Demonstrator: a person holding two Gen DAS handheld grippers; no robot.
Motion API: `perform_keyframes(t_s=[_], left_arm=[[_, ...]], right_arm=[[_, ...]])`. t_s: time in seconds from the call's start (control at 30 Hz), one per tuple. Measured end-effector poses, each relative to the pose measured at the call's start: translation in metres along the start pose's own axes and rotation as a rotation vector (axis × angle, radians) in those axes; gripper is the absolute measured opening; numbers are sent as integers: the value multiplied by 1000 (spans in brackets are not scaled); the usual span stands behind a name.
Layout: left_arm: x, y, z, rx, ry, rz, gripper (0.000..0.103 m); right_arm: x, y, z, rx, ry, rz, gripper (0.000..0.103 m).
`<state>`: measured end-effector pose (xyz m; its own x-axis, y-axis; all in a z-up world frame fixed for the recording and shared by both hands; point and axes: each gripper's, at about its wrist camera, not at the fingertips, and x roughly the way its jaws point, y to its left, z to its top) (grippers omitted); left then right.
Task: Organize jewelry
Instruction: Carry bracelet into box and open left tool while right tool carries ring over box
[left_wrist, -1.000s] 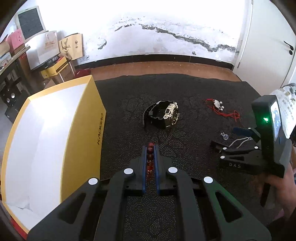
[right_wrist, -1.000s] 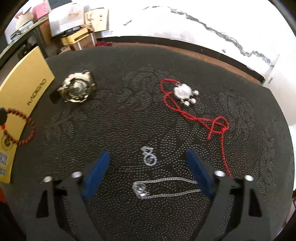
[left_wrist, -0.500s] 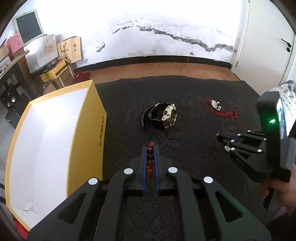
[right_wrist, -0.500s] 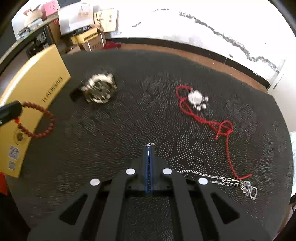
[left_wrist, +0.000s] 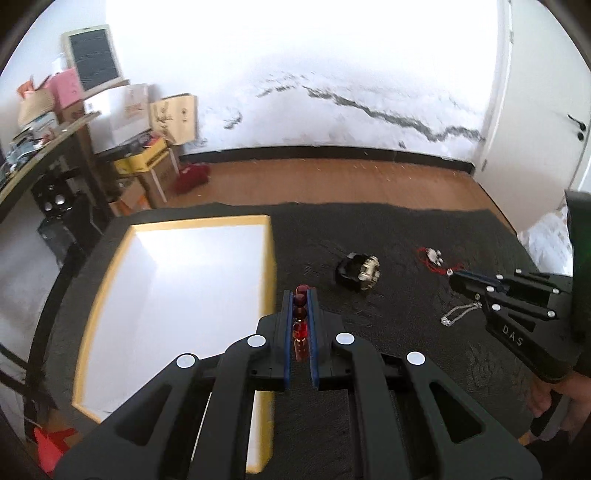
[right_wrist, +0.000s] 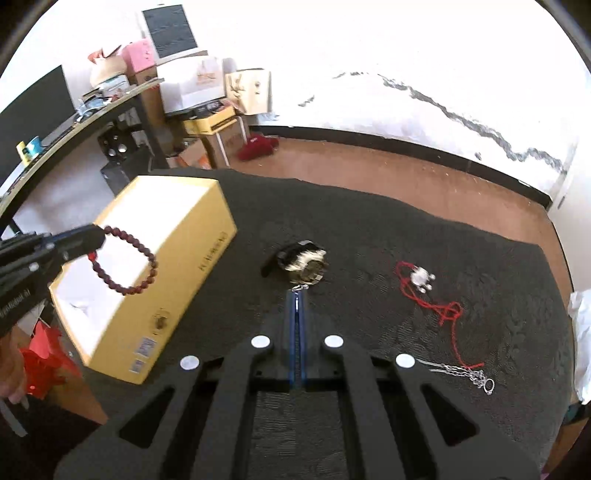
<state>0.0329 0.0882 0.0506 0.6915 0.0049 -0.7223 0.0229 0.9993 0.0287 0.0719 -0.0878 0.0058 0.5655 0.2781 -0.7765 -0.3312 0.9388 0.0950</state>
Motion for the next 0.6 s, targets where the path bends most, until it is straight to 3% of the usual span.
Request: perform_keyframes(t_s=[0.37, 0.6], left_arm=[[-45, 87, -1, -107, -74, 125, 7], [-26, 134, -12, -168, -43, 184, 7]], right_arm=[[6, 72, 26, -61, -10, 60, 2], [31, 120, 33, -113, 16, 88, 2]])
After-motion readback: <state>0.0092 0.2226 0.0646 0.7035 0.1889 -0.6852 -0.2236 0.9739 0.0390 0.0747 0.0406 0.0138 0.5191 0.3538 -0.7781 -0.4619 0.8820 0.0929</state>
